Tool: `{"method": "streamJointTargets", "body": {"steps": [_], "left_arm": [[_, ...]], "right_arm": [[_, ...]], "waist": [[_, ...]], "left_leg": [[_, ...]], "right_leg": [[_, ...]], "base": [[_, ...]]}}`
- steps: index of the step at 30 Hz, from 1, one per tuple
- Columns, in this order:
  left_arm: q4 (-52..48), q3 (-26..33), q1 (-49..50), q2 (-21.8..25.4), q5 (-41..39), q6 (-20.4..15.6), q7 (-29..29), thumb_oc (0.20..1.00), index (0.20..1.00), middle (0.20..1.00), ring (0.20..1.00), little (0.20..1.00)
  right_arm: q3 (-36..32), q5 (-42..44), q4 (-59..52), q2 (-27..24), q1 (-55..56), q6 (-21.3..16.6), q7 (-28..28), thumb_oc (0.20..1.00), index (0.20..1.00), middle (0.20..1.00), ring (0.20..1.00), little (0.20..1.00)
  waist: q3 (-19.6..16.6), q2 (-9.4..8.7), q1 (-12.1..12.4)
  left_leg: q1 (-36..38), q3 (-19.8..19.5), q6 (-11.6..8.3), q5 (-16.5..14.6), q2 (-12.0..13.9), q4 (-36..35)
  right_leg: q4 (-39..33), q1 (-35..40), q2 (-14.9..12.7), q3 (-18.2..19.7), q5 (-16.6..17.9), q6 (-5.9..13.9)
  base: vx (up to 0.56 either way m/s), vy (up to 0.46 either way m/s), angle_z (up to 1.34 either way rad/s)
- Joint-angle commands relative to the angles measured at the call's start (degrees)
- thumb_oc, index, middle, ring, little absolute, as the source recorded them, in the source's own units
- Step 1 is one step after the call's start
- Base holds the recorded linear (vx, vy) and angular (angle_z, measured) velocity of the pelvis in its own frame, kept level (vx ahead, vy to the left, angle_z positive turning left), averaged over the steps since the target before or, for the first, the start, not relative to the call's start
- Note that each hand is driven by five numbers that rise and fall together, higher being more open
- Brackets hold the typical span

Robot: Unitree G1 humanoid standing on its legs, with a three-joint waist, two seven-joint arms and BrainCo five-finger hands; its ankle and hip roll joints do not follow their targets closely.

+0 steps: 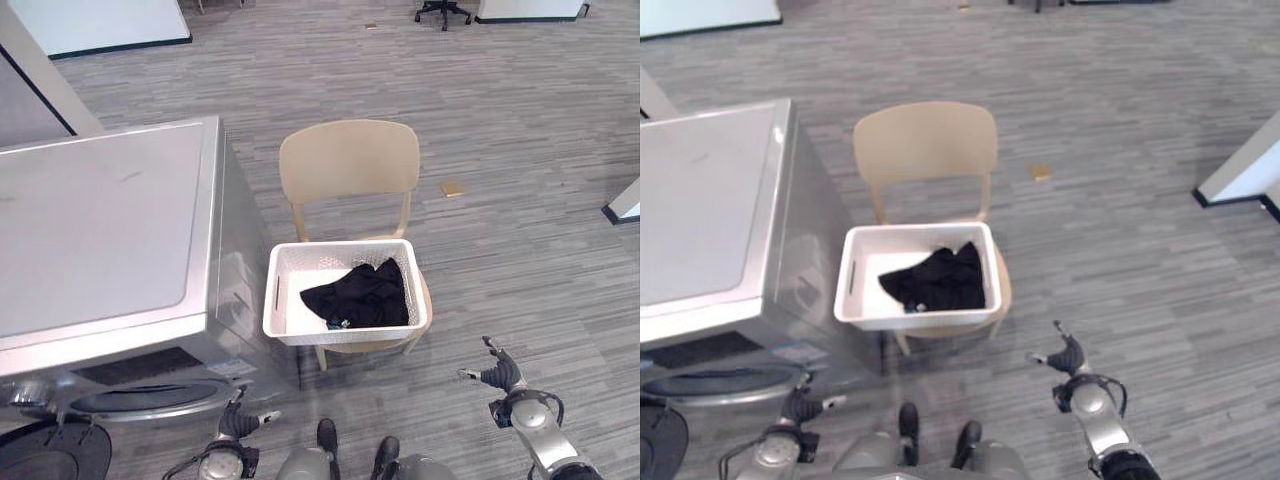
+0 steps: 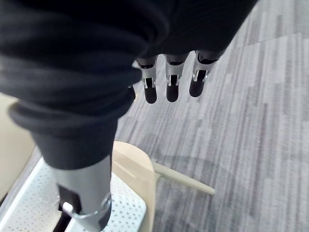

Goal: Grab the laundry basket,head to the washer,open it,put in the laundry and shut it.

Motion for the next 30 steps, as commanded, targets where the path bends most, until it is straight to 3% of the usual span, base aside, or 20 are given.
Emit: {"method": "streamJointTargets", "body": {"steps": [1,2,3,4,5,7,8,13,15,19,20,21,26,28,30], "left_arm": [[-0.77,1.84,-1.15,2.78,0.94,-1.39,1.52,1.000,1.000,1.000,1.000,1.000],[-0.75,1.84,-1.17,2.76,0.94,-1.40,1.52,1.000,1.000,1.000,1.000,1.000],[-0.55,1.89,-1.28,3.20,1.78,-2.16,2.09,1.000,1.000,1.000,1.000,1.000],[-0.55,1.89,-1.28,3.20,1.78,-2.16,2.09,1.000,1.000,1.000,1.000,1.000],[-0.46,1.88,-1.18,3.09,1.84,-2.68,2.24,1.000,1.000,1.000,1.000,1.000],[0.79,1.09,-1.84,3.39,2.45,-3.35,2.44,1.000,1.000,1.000,1.000,1.000],[0.99,0.85,-2.06,3.54,2.72,-3.58,2.28,1.000,1.000,1.000,1.000,1.000],[2.50,0.64,-1.71,3.64,3.74,-4.15,2.17,1.000,1.000,1.000,1.000,1.000],[3.52,0.13,-1.32,3.41,3.77,-4.26,1.69,1.000,1.000,1.000,1.000,1.000],[4.72,-0.44,-1.58,3.29,3.99,-4.24,1.45,1.000,1.000,1.000,1.000,1.000],[4.97,-1.08,-1.98,3.60,3.97,-4.35,1.59,1.000,1.000,1.000,1.000,1.000],[5.41,-2.19,-3.66,4.09,3.39,-4.46,1.91,1.000,1.000,1.000,1.000,1.000],[6.29,-3.87,-6.15,4.25,2.00,-4.96,3.16,1.000,1.000,1.000,1.000,1.000],[5.80,-5.45,-7.98,4.45,-0.23,-5.68,4.61,1.000,1.000,1.000,1.000,1.000],[5.26,-6.23,-9.36,4.80,-1.50,-6.09,5.33,1.000,1.000,1.000,1.000,1.000]], "right_arm": [[0.33,-5.03,-6.26,-3.52,0.06,-2.55,-0.85,1.000,1.000,1.000,1.000,1.000],[0.32,-5.03,-6.29,-3.53,0.07,-2.52,-0.83,1.000,1.000,1.000,1.000,1.000],[0.54,-6.91,-9.89,-5.05,-0.01,-3.23,-0.57,1.000,1.000,1.000,1.000,1.000],[0.54,-6.91,-9.89,-5.05,-0.01,-3.23,-0.57,1.000,1.000,1.000,1.000,1.000],[1.26,-8.76,-12.92,-6.98,-0.65,-3.74,-0.06,1.000,1.000,1.000,1.000,1.000],[3.79,-11.90,-16.29,-10.15,-2.65,-4.42,0.71,1.000,1.000,1.000,1.000,1.000],[4.40,-12.48,-17.22,-10.93,-3.30,-4.68,1.15,1.000,1.000,1.000,1.000,1.000],[10.08,-16.83,-18.65,-14.45,-8.09,-6.05,2.51,1.000,1.000,1.000,1.000,1.000],[14.90,-19.25,-16.58,-15.95,-11.75,-6.05,3.69,1.000,1.000,1.000,1.000,1.000],[18.18,-20.74,-13.63,-16.00,-14.46,-5.90,3.64,1.000,1.000,1.000,1.000,1.000],[20.42,-22.27,-10.66,-15.96,-16.80,-5.42,3.29,1.000,1.000,1.000,1.000,1.000],[23.91,-23.81,-4.67,-14.95,-21.70,-4.38,1.96,1.000,1.000,1.000,1.000,1.000],[28.36,-26.18,5.34,-13.17,-29.45,-2.37,-0.96,1.000,1.000,1.000,1.000,1.000],[31.43,-27.06,15.80,-12.36,-36.61,-0.03,-3.46,1.000,1.000,1.000,1.000,1.000],[32.45,-26.87,19.11,-12.52,-39.03,0.87,-4.00,1.000,1.000,1.000,1.000,1.000]], "waist": [[-0.27,0.20,-0.51],[-0.35,0.18,-0.48],[0.24,0.33,-1.47],[0.24,0.33,-1.47],[0.26,0.53,-1.91],[0.69,0.13,-2.27],[0.51,-0.15,-2.16],[-0.60,-1.04,-0.46],[-0.99,-1.34,1.44],[-0.69,-1.41,2.19],[0.06,-1.39,3.39],[2.17,-1.03,4.79],[4.93,0.31,6.11],[7.45,1.79,7.58],[8.69,2.54,8.13]], "left_leg": [[-1.57,-1.15,1.35,-4.96,-0.51,3.91],[-1.65,-1.11,1.37,-4.93,-0.54,3.87],[0.08,-3.76,1.45,-5.07,-1.05,2.93],[0.08,-3.76,1.45,-5.07,-1.05,2.93],[0.71,-6.25,1.20,-4.63,-1.23,2.06],[1.81,-9.92,0.69,-4.55,-2.14,1.15],[1.44,-10.84,0.53,-4.31,-2.31,1.29],[1.63,-12.68,-0.63,-4.01,-2.38,0.67],[1.40,-13.99,-1.61,-3.14,-1.98,-0.57],[1.22,-15.37,-2.14,-2.50,-1.78,-1.12],[0.36,-16.54,-2.59,-1.86,-1.76,-1.24],[-2.76,-18.97,-3.31,-0.34,-2.00,-1.10],[-7.78,-21.48,-3.86,1.59,-2.36,-0.95],[-12.07,-22.27,-4.15,2.95,-2.38,-0.83],[-14.28,-22.60,-4.22,3.60,-2.56,-0.74]], "right_leg": [[6.60,3.26,-5.34,-0.69,2.96,6.32],[6.73,3.09,-5.38,-0.64,2.92,6.33],[7.49,0.76,-3.46,4.48,2.90,6.30],[7.49,0.76,-3.46,4.48,2.90,6.30],[3.95,-0.46,-1.54,8.62,2.75,5.82],[-1.77,-2.14,0.17,13.49,4.76,5.95],[-3.42,-1.87,0.31,14.06,5.35,6.06],[-9.43,1.90,0.07,12.21,6.24,5.56],[-12.65,3.90,0.11,9.99,6.88,5.32],[-14.17,5.05,0.19,7.92,6.92,5.11],[-14.48,4.78,0.23,6.35,6.78,4.77],[-14.27,3.09,-0.09,3.31,6.55,4.34],[-12.42,-1.66,-0.55,0.63,6.10,3.83],[-9.40,-6.82,-0.89,0.38,5.12,3.10],[-7.71,-9.69,-1.40,0.14,5.02,2.79]], "base": [[-0.01,0.043,-0.01],[0.08,0.017,0.20],[0.09,-0.020,0.35],[0.16,-0.080,0.48],[0.11,-0.098,0.51],[0.15,-0.154,0.70],[0.08,-0.102,0.75],[0.07,-0.107,0.61],[0.06,-0.126,0.25],[0.02,-0.074,0.41],[-0.15,-0.119,0.48],[-0.15,-0.118,0.53],[-0.12,-0.017,0.62],[-0.13,0.051,0.18],[-0.12,0.055,0.11]]}}
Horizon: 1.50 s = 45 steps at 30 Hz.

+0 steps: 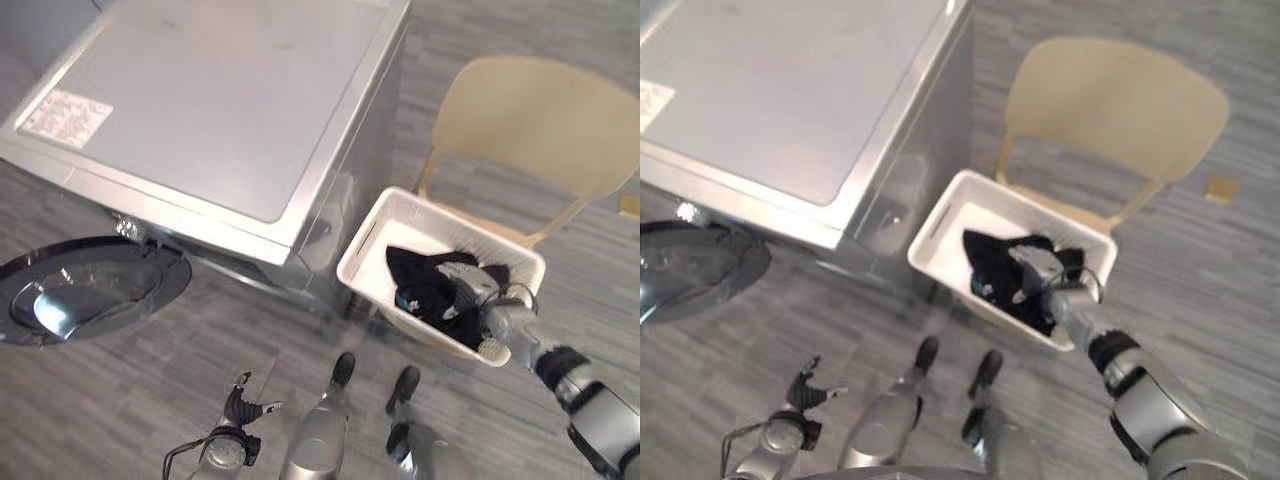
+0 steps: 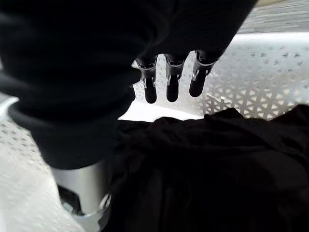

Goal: Grab the laundry basket,head to the washer,open it,put in the laundry and shut it.

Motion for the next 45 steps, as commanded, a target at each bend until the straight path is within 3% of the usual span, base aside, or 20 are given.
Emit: {"method": "streamJointTargets", "body": {"steps": [1,7,9,10,11,12,13,14,15,17,25,26,37,40,42,44,45], "left_arm": [[-1.19,-0.32,-3.10,2.90,-4.44,-2.98,3.30,1.000,1.000,1.000,1.000,1.000],[-5.05,-2.96,-8.14,2.89,-9.55,-3.87,4.14,1.000,1.000,1.000,1.000,1.000],[-6.47,-3.52,-8.82,2.76,-9.83,-3.80,3.87,1.000,1.000,1.000,1.000,1.000],[-6.70,-3.93,-9.08,2.61,-9.46,-3.62,3.68,1.000,1.000,1.000,1.000,1.000],[-6.70,-3.93,-9.08,2.61,-9.46,-3.62,3.68,1.000,1.000,1.000,1.000,1.000],[-6.85,-4.20,-8.95,2.26,-9.37,-3.53,3.76,1.000,1.000,1.000,1.000,1.000],[-6.81,-4.36,-9.02,2.01,-9.13,-3.41,3.83,1.000,1.000,1.000,1.000,1.000],[-6.76,-4.33,-8.93,1.96,-9.14,-3.40,3.84,1.000,1.000,1.000,1.000,1.000],[-6.70,-4.32,-8.98,1.83,-8.95,-3.35,3.83,1.000,1.000,1.000,1.000,1.000],[-6.93,-4.36,-8.68,1.62,-8.48,-3.22,3.75,1.000,1.000,1.000,1.000,1.000],[-9.47,-2.20,-4.57,1.10,-6.89,-1.89,2.45,1.000,1.000,1.000,1.000,1.000],[-9.72,-0.98,-3.09,1.28,-6.27,-1.28,1.84,1.000,1.000,1.000,1.000,1.000],[-10.91,5.67,4.16,0.92,-3.55,1.58,0.16,1.000,1.000,1.000,1.000,1.000],[-10.78,6.47,4.37,0.74,-3.47,1.95,0.82,1.000,1.000,1.000,1.000,1.000],[-11.15,6.59,2.11,1.32,-3.34,1.74,2.24,1.000,1.000,1.000,1.000,1.000],[-11.21,6.62,1.74,1.33,-3.48,1.57,2.53,1.000,1.000,1.000,1.000,1.000],[-11.05,6.85,1.03,1.27,-4.03,1.28,3.11,1.000,1.000,1.000,1.000,1.000]], "right_arm": [[2.95,-1.09,-0.02,-2.88,-0.14,2.61,-4.08,1.000,1.000,1.000,1.000,1.000],[2.86,0.03,14.50,-3.09,-7.02,6.33,-6.70,1.000,1.000,1.000,1.000,1.000],[2.23,1.22,14.88,-3.31,-7.31,6.39,-6.62,0.551,0.551,0.551,0.551,0.551],[1.68,2.50,13.03,-3.27,-7.12,6.12,-6.72,0.451,0.451,0.451,0.451,0.451],[1.68,2.50,13.03,-3.28,-7.11,6.12,-6.72,0.451,0.451,0.451,0.451,0.451],[0.95,3.68,11.32,-3.30,-6.61,5.83,-6.94,0.200,0.200,0.200,0.200,0.200],[0.40,4.56,9.41,-3.49,-6.21,5.57,-7.29,0.200,0.200,0.200,0.200,0.200],[0.49,4.54,9.36,-3.48,-6.13,5.57,-7.26,0.200,0.200,0.200,0.200,0.200],[0.08,4.81,7.98,-3.73,-5.89,5.44,-7.47,0.200,0.200,0.200,0.200,0.200],[-1.33,6.48,3.39,-4.08,-4.90,5.03,-7.98,0.200,0.200,0.200,0.200,0.200],[-15.13,18.99,-18.27,-2.54,6.01,1.28,-8.97,0.200,0.200,0.200,0.200,0.200],[-19.16,22.79,-24.01,-1.62,9.76,-0.19,-8.39,0.200,0.200,0.200,0.200,0.200],[-29.58,31.13,-49.10,1.85,27.21,-5.43,-0.64,0.200,0.200,0.200,0.200,0.200],[-31.10,34.78,-55.39,3.80,31.80,-6.66,2.35,0.200,0.200,0.200,0.200,0.200],[-31.34,37.70,-59.25,5.90,33.62,-7.97,3.65,0.200,0.200,0.200,0.200,0.200],[-31.45,38.33,-60.37,6.43,34.13,-8.24,4.06,0.200,0.200,0.200,0.200,0.200],[-31.45,39.42,-62.39,7.72,35.44,-8.92,4.78,0.200,0.200,0.200,0.200,0.200]], "waist": [[-0.30,-0.59,-0.38],[2.88,1.70,1.35],[3.30,2.00,1.62],[3.41,1.70,1.46],[3.42,1.70,1.46],[3.25,1.42,1.17],[3.32,1.41,0.93],[3.09,1.11,0.86],[3.21,1.18,0.71],[2.95,0.47,0.00],[0.00,-1.80,-3.01],[-1.40,-2.27,-3.92],[-9.11,-3.77,-7.20],[-9.52,-3.60,-7.88],[-8.22,-2.58,-9.36],[-8.22,-2.24,-9.49],[-8.86,-1.80,-9.24]], "left_leg": [[-1.45,0.82,2.01,-0.12,-3.32,-0.67],[-7.24,0.32,1.41,0.01,-3.82,0.22],[-7.68,0.31,1.33,0.38,-3.85,-0.01],[-7.16,0.24,1.23,0.55,-3.94,-0.45],[-7.15,0.24,1.23,0.55,-3.94,-0.45],[-6.69,0.16,1.20,0.56,-3.99,-0.97],[-7.17,0.26,1.48,1.88,-4.15,-0.94],[-6.23,0.16,1.20,0.58,-3.98,-1.38],[-6.75,0.22,1.45,1.85,-4.16,-1.27],[-5.21,0.36,1.41,1.58,-4.22,-2.10],[2.40,2.06,1.78,-0.63,-4.03,-3.69],[4.53,2.65,2.11,-1.41,-4.02,-4.01],[14.50,6.11,3.72,-5.06,-3.72,-5.02],[16.00,6.62,4.16,-5.17,-3.36,-4.90],[14.52,5.30,4.52,-3.85,-2.57,-3.62],[13.91,4.96,4.44,-3.38,-2.33,-3.40],[12.49,3.71,3.98,-1.76,-2.05,-3.41]], "right_leg": [[8.18,0.37,-4.11,0.84,-11.14,3.42],[11.33,-6.61,-5.02,1.34,-12.65,3.34],[11.17,-7.10,-5.02,1.11,-12.38,3.53],[10.51,-6.38,-4.92,1.07,-12.27,3.69],[10.51,-6.37,-4.92,1.07,-12.27,3.69],[10.09,-5.92,-4.81,1.07,-12.22,3.74],[9.48,-5.92,-4.93,0.43,-10.48,3.53],[9.65,-5.37,-4.73,1.14,-12.10,3.76],[9.06,-5.46,-4.84,0.41,-10.39,3.58],[8.04,-3.98,-4.62,0.64,-10.14,3.72],[4.33,4.18,-4.21,2.06,-9.16,4.54],[3.52,6.30,-4.06,2.50,-9.14,4.76],[0.44,15.02,-3.56,5.99,-8.52,6.14],[4.05,14.77,-3.34,7.43,-9.41,6.29],[14.47,12.73,-1.84,12.79,-12.02,7.30],[16.38,12.87,-1.55,13.83,-12.25,7.16],[19.70,14.06,-1.30,16.13,-12.57,6.79]], "base": [[-0.11,0.046,0.16],[-0.07,0.015,0.07],[-0.02,0.006,0.01],[0.00,0.000,0.00],[0.00,0.000,0.00],[-0.07,0.040,0.01],[0.00,0.000,0.00],[-0.07,0.036,0.03],[0.02,-0.020,0.06],[-0.02,0.009,0.10],[0.07,0.017,-0.06],[0.11,0.034,-0.07],[0.11,0.063,-0.22],[-0.08,0.032,-0.21],[-0.24,-0.019,-0.04],[-0.22,-0.056,0.28],[-0.35,-0.141,0.31]]}}
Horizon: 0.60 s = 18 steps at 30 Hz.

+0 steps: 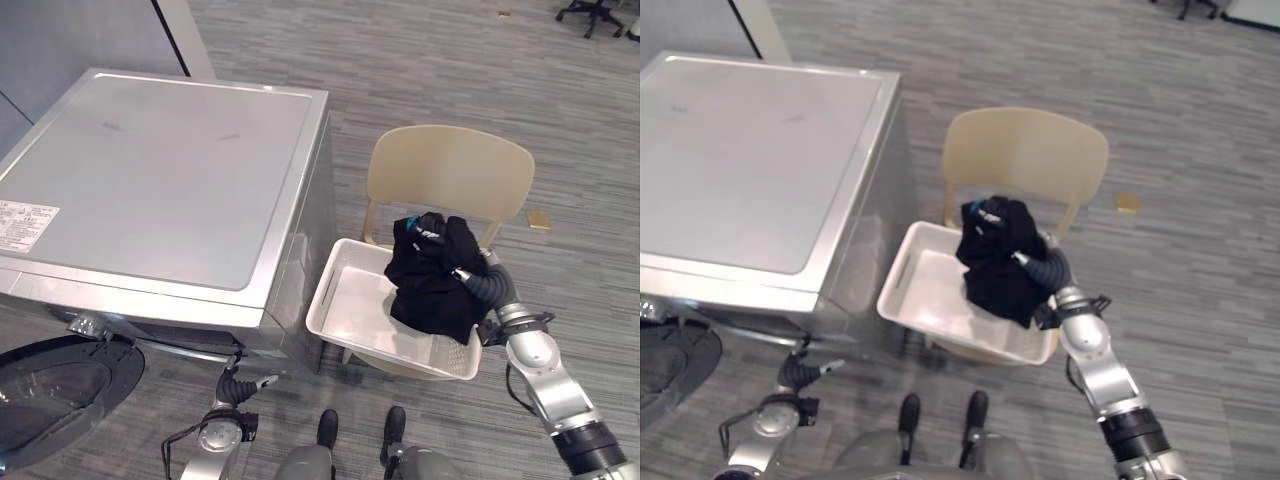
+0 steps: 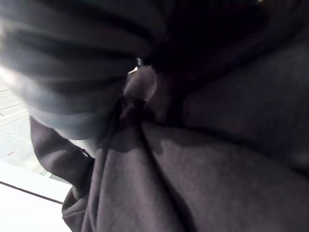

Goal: Grab the laundry basket,head to the washer,open it,put in the laundry and shut it.

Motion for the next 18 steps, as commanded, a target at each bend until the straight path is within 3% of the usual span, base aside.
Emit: {"method": "streamJointTargets", "body": {"steps": [1,3,4,5,6,7,8,9,10,11,13,14,15,16,18], "left_arm": [[-0.03,1.02,-1.37,1.39,1.45,-2.26,3.02,1.000,1.000,1.000,1.000,1.000],[-0.36,0.94,-1.40,1.52,1.43,-2.49,3.09,1.000,1.000,1.000,1.000,1.000],[-1.61,0.60,-0.94,1.42,1.22,-2.70,3.27,1.000,1.000,1.000,1.000,1.000],[-2.13,0.50,-0.73,1.27,1.12,-2.73,3.21,1.000,1.000,1.000,1.000,1.000],[-2.16,0.54,-0.71,1.27,1.12,-2.71,3.21,1.000,1.000,1.000,1.000,1.000],[-3.48,0.31,-0.23,0.91,0.75,-2.94,3.10,1.000,1.000,1.000,1.000,1.000],[-5.49,0.10,0.65,0.09,0.54,-3.23,2.58,1.000,1.000,1.000,1.000,1.000],[-6.55,-0.11,0.68,-0.27,0.27,-3.36,2.26,1.000,1.000,1.000,1.000,1.000],[-6.56,-0.10,0.65,-0.30,0.27,-3.34,2.26,1.000,1.000,1.000,1.000,1.000],[-8.83,-0.59,0.89,-0.24,0.33,-4.05,1.48,1.000,1.000,1.000,1.000,1.000],[-10.01,-1.03,0.86,0.20,1.10,-4.27,1.16,1.000,1.000,1.000,1.000,1.000],[-12.86,-1.93,0.48,1.12,1.61,-5.16,0.47,1.000,1.000,1.000,1.000,1.000],[-14.15,-2.36,0.39,1.44,2.03,-5.40,0.15,1.000,1.000,1.000,1.000,1.000],[-14.17,-2.36,0.38,1.44,2.03,-5.38,0.14,1.000,1.000,1.000,1.000,1.000],[-17.96,-3.95,-0.26,2.79,3.51,-6.02,-1.00,1.000,1.000,1.000,1.000,1.000]], "right_arm": [[-1.38,4.31,-9.81,1.78,0.72,-6.55,1.41,0.200,0.200,0.200,0.200,0.200],[-0.92,4.34,-10.23,2.17,1.08,-6.76,1.82,0.200,0.200,0.200,0.200,0.200],[0.13,4.26,-9.82,2.54,0.49,-6.62,2.08,0.200,0.200,0.200,0.200,0.200],[0.89,4.50,-9.05,2.40,-0.41,-6.50,2.11,0.200,0.200,0.200,0.200,0.200],[0.93,4.50,-8.94,2.41,-0.50,-6.57,2.09,0.200,0.200,0.200,0.200,0.200],[1.18,3.90,-8.75,1.87,-1.05,-7.20,1.31,0.200,0.200,0.200,0.200,0.200],[1.00,3.50,-8.47,0.82,-1.66,-6.85,1.08,0.200,0.200,0.200,0.200,0.200],[0.96,3.08,-8.25,0.10,-2.04,-6.59,0.88,0.200,0.200,0.200,0.200,0.200],[0.96,3.08,-8.23,0.07,-2.08,-6.60,0.88,0.200,0.200,0.200,0.200,0.200],[0.99,2.82,-8.09,-0.90,-3.04,-6.15,0.58,0.200,0.200,0.200,0.200,0.200],[0.94,2.98,-8.36,-1.22,-3.28,-6.02,0.67,0.200,0.200,0.200,0.200,0.200],[1.14,3.71,-8.72,-2.02,-3.65,-5.99,1.44,0.200,0.200,0.200,0.200,0.200],[1.16,3.99,-9.08,-2.37,-3.64,-5.97,1.91,0.200,0.200,0.200,0.200,0.200],[1.15,4.00,-9.08,-2.38,-3.65,-5.97,1.92,0.200,0.200,0.200,0.200,0.200],[1.74,5.37,-9.94,-3.19,-3.84,-5.90,3.82,0.200,0.200,0.200,0.200,0.200]], "waist": [[-3.28,0.69,1.44],[-3.91,0.40,1.98],[-4.10,-0.05,2.99],[-4.02,0.18,3.84],[-4.13,0.15,3.79],[-3.93,0.38,4.21],[-3.09,1.40,4.41],[-1.88,1.43,3.56],[-1.96,1.59,3.55],[-1.64,1.16,2.23],[-1.71,0.92,1.65],[-2.00,-0.42,0.75],[-2.30,-0.85,0.24],[-2.39,-0.80,0.18],[-3.06,-1.72,-1.06]], "left_leg": [[-6.01,-1.92,0.03,0.97,-0.95,0.48],[-7.49,-2.63,-0.26,1.94,-1.22,0.40],[-10.70,-3.41,-1.48,4.36,-1.63,0.43],[-13.09,-3.36,-2.74,6.20,-1.66,0.38],[-13.22,-3.38,-2.76,6.22,-1.67,0.38],[-15.24,-3.81,-3.92,7.92,-2.02,-0.12],[-17.74,-3.46,-5.30,8.68,-1.99,-0.19],[-18.51,-0.79,-5.15,7.10,-2.11,1.00],[-18.74,-0.87,-5.17,7.12,-1.99,1.13],[-17.66,6.36,-3.02,3.96,-0.78,3.66],[-16.95,8.21,-2.42,2.91,-0.05,6.01],[-14.94,8.54,-2.05,-1.03,-0.19,10.26],[-13.62,8.69,-1.92,-2.96,-0.02,11.21],[-13.78,8.61,-1.92,-2.80,0.00,11.16],[-9.26,9.80,-1.93,-6.66,1.24,12.86]], "right_leg": [[16.63,1.74,0.46,7.31,-9.04,3.13],[15.17,3.77,0.85,9.46,-9.55,3.06],[8.52,8.39,2.47,12.50,-14.41,1.31],[5.54,9.10,3.36,13.32,-15.78,0.15],[5.40,9.04,3.35,13.30,-15.71,0.14],[2.18,9.95,4.55,13.96,-16.89,-1.03],[0.23,9.19,5.63,12.87,-15.59,-1.63],[0.39,8.55,5.04,11.25,-15.24,-1.62],[0.32,8.41,5.19,11.23,-15.06,-1.63],[-0.63,7.08,3.73,7.92,-13.46,-1.13],[-1.45,6.50,2.95,6.12,-12.17,-0.97],[-2.47,5.48,1.09,3.15,-10.34,-0.70],[-2.92,5.13,0.50,1.92,-9.84,-0.59],[-2.99,5.01,0.55,1.84,-9.69,-0.59],[-4.11,4.75,-0.49,-0.34,-8.87,-0.51]], "base": [[-0.26,-0.125,0.38],[-0.24,-0.156,0.66],[-0.42,-0.244,0.64],[-0.32,-0.174,0.44],[-0.27,-0.171,0.35],[-0.37,-0.177,0.53],[-0.52,-0.186,0.86],[-0.38,-0.071,1.30],[-0.39,-0.009,1.89],[-0.24,0.001,1.62],[-0.34,0.010,0.87],[-0.37,0.012,0.65],[-0.25,0.004,0.92],[-0.12,0.016,1.31],[-0.12,0.033,1.05]]}}
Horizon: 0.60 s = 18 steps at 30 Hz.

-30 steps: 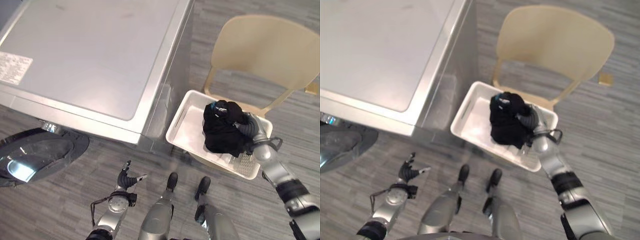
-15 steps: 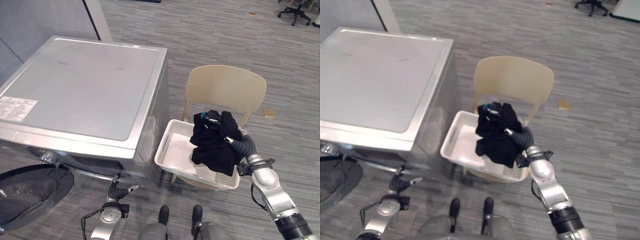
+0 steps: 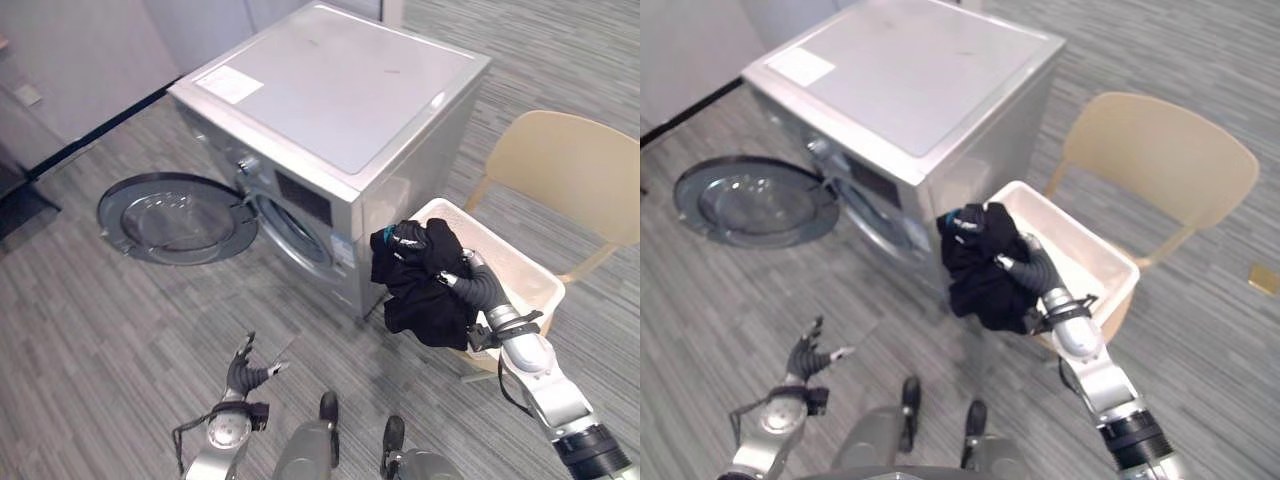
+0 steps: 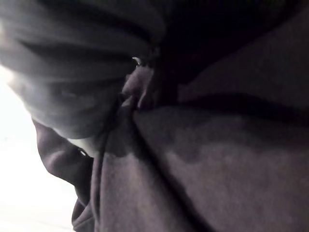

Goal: Grab the laundry basket,head to the washer,open it,put in the laundry and shut it.

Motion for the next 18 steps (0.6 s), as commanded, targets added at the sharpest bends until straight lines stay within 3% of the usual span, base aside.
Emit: {"method": "streamJointTargets", "body": {"steps": [1,3,9,11,13,18], "left_arm": [[-5.98,-2.01,-2.76,3.55,4.55,-3.80,-1.49,1.000,1.000,1.000,1.000,1.000],[-10.31,-5.50,-4.63,5.30,7.80,-4.33,-3.06,1.000,1.000,1.000,1.000,1.000],[-15.10,-9.42,-9.70,6.60,11.42,-4.70,-2.57,1.000,1.000,1.000,1.000,1.000],[-14.68,-12.97,-15.68,7.92,18.02,-4.31,-0.27,1.000,1.000,1.000,1.000,1.000],[-13.48,-16.12,-20.79,7.71,22.34,-4.01,1.71,1.000,1.000,1.000,1.000,1.000],[-10.24,-20.20,-26.71,3.78,23.95,-2.58,4.41,1.000,1.000,1.000,1.000,1.000]], "right_arm": [[-1.61,4.13,-4.74,0.35,-2.73,-4.58,2.40,0.200,0.200,0.200,0.200,0.200],[0.17,6.57,-4.56,0.84,-3.35,-4.24,4.47,0.200,0.200,0.200,0.200,0.200],[6.15,11.73,-1.06,3.15,-7.54,-2.98,6.63,0.200,0.200,0.200,0.200,0.200],[9.11,16.79,1.98,5.64,-10.10,-2.16,7.37,0.200,0.200,0.200,0.200,0.200],[11.36,20.81,3.07,7.81,-12.20,-1.89,7.39,0.200,0.200,0.200,0.200,0.200],[16.28,26.55,3.36,12.73,-15.51,-1.35,7.92,0.200,0.200,0.200,0.200,0.200]], "waist": [[-3.63,-1.50,-2.11],[-5.34,-1.32,-3.12],[-6.27,-2.47,-2.55],[-7.05,-3.16,-2.19],[-7.82,-3.48,-2.41],[-8.72,-3.56,-3.14]], "left_leg": [[1.60,1.53,3.41,-2.70,-0.29,-0.81],[4.81,2.04,2.92,-1.33,0.01,-6.23],[6.79,0.26,3.07,-0.75,-0.99,-10.66],[8.26,0.65,3.20,-0.51,-1.16,-12.44],[9.87,1.34,3.34,-0.65,-1.24,-13.59],[11.55,2.68,3.65,-1.19,-1.18,-14.22]], "right_leg": [[-3.49,2.71,-1.04,-0.28,-3.58,9.10],[-4.41,3.03,-0.78,-2.52,-2.77,9.48],[-5.69,4.48,-0.72,-3.10,-1.95,10.09],[-5.48,4.71,-0.66,-2.65,-1.60,10.49],[-5.49,5.21,-0.63,-1.92,-1.38,10.82],[-5.32,5.59,-0.59,-0.41,-0.93,11.34]], "base": [[-0.06,0.065,0.28],[0.00,0.109,0.59],[0.02,0.065,0.36],[0.02,0.074,0.18],[0.03,0.068,0.06],[0.01,0.033,-0.28]]}}
